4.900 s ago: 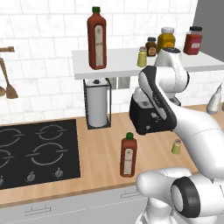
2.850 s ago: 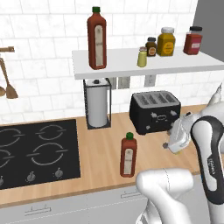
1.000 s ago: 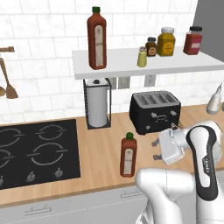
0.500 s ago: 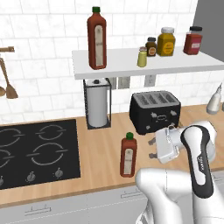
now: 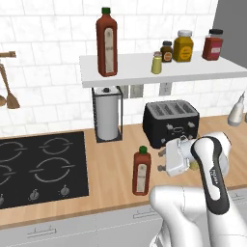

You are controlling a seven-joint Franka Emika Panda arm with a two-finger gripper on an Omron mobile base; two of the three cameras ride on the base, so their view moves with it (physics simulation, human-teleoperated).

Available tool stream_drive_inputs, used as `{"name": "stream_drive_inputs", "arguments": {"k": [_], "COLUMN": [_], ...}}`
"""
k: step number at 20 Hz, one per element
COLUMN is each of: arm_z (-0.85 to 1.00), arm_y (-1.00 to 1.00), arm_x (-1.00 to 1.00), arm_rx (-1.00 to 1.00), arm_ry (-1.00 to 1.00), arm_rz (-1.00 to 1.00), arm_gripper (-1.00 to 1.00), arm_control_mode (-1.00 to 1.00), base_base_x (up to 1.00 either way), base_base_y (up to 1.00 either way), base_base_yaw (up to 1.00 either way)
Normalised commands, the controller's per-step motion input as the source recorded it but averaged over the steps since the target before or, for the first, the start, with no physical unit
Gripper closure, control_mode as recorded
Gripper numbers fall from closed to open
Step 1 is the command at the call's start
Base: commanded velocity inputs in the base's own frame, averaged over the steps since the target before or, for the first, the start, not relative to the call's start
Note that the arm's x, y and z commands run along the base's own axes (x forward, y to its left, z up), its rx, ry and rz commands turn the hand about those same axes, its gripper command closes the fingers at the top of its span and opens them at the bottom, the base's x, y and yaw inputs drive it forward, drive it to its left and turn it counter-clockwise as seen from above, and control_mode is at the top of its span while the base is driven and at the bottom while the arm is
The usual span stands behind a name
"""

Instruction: Put the shaker and condiment bottle from the counter next to their counterparts in the cabinet.

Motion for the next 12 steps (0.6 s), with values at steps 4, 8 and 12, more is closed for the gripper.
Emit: {"name": "stream_drive_inputs", "arguments": {"k": [4,8,12], "arm_z": [-0.08,-0.07,-0.17], "arm_y": [0.31,0.31,0.18], "arm_x": [0.05,0.00,0.12], "arm_rx": [0.00,0.00,0.00], "arm_ry": [0.00,0.00,0.00], "arm_rz": [0.00,0.00,0.00], "arm_gripper": [-1.00,-1.00,-1.00], "arm_control_mode": [-1.00,-1.00,-1.00], "base_base_x": [0.00,0.00,0.00], "base_base_y": [0.00,0.00,0.00], "base_base_yaw": [0.00,0.00,0.00]}}
